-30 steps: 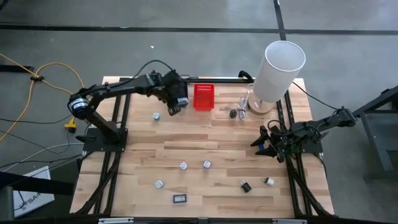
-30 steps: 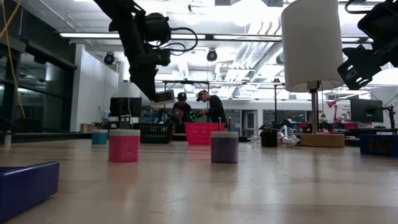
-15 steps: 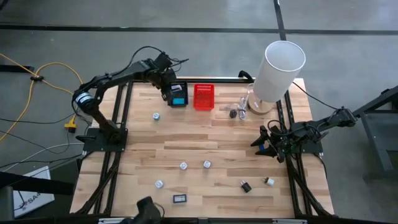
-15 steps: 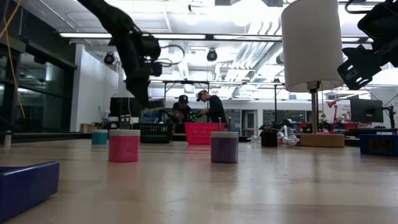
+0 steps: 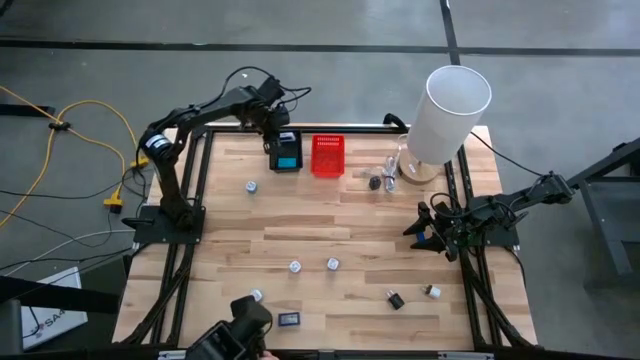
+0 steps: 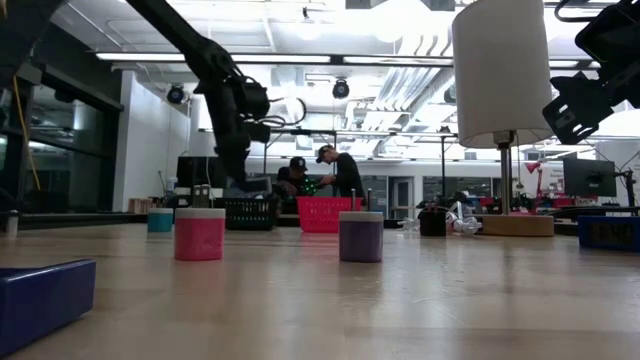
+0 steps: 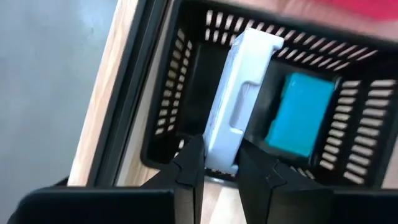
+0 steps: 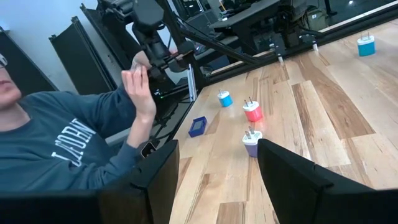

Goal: Pick & Place Office items
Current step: Put the white digital timer into the black basket

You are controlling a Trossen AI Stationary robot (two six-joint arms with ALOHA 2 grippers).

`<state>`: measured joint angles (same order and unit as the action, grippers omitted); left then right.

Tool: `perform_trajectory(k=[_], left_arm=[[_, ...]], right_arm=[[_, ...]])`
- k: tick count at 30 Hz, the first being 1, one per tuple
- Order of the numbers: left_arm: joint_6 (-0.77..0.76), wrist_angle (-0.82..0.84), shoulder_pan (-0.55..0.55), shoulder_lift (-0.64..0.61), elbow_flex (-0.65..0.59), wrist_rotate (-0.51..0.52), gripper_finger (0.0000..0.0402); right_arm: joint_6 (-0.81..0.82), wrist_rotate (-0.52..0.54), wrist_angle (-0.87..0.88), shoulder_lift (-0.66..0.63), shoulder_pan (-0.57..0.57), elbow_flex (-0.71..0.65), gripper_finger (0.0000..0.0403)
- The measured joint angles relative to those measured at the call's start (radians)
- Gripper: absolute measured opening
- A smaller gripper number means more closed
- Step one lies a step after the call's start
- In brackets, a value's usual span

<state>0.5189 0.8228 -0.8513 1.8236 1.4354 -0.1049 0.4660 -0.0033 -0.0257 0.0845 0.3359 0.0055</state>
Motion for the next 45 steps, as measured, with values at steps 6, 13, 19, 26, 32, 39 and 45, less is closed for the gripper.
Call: perform_trajectory(k=[6, 13, 19, 26, 32, 39, 45], left_arm=[[0.0, 0.008, 0.0, 0.028, 0.012, 0.037, 0.0062], [0.004, -0.011, 0.0, 0.081, 0.011, 0.031, 0.0062], [0.005, -0.028, 0.0, 0.106, 0.011, 0.029, 0.0062], [0.016, -0.064, 0.0, 0.106, 0.011, 0.028, 0.0062], [0.017, -0.065, 0.003, 0.106, 0.011, 0.028, 0.0062], [0.034, -0.076, 0.003, 0.106, 0.011, 0.028, 0.0062], [0.03, -0.076, 0.003, 0.11, 0.009, 0.028, 0.0062]], right_arm=[[0.0, 0.0, 0.0, 0.0, 0.0, 0.0, 0.0204], [0.0, 0.0, 0.0, 0.0, 0.0, 0.0, 0.0204], [0.0, 0.0, 0.0, 0.0, 0.0, 0.0, 0.0204], [0.0, 0.0, 0.0, 0.0, 0.0, 0.0, 0.0204], [0.0, 0.0, 0.0, 0.0, 0.0, 0.0, 0.0204], [0.0, 0.0, 0.0, 0.0, 0.0, 0.0, 0.0204], [0.0, 0.0, 0.0, 0.0, 0.0, 0.0, 0.0204]])
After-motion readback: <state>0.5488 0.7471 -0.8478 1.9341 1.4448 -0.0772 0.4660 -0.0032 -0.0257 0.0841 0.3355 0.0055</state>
